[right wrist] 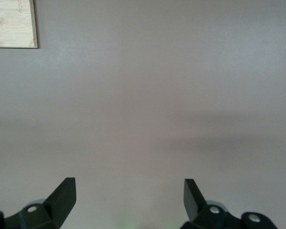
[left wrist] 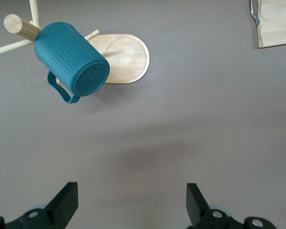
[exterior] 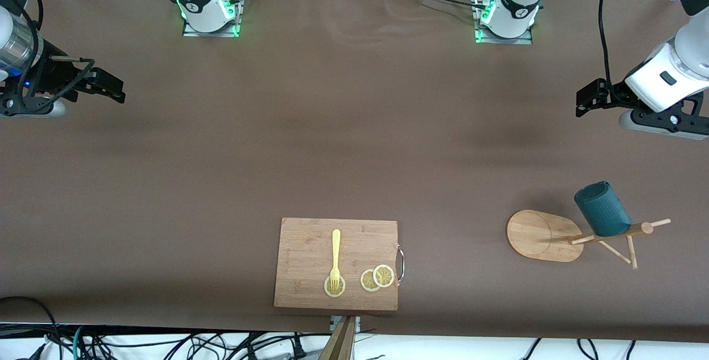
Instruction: Pass cup and hang on rack
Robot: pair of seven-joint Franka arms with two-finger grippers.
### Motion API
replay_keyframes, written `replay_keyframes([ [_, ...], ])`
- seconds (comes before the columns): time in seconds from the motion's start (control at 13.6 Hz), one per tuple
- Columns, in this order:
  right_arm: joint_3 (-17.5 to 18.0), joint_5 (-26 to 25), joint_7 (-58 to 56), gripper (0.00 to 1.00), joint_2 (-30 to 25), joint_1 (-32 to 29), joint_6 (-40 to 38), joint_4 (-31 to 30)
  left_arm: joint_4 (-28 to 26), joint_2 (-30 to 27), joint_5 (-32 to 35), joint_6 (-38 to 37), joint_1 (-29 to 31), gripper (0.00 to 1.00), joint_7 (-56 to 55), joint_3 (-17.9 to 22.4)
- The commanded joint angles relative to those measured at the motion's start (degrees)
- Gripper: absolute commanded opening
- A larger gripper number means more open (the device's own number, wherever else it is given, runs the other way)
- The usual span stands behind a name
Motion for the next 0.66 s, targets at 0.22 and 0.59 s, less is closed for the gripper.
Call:
replay_keyframes([
  [0.22,0.18,0.75,0.41,1.0,0.24,-0.23,-1.18,1.12,-0.11,-1.23,-0.73,-0.6,-6.86,1.0,-0.09,7.12],
  [0.59,0.18,0.75,0.68,1.0,0.24,-0.23,-1.62,1.12,-0.02,-1.15,-1.34,-0.69,-8.47,1.0,1.32,9.71],
])
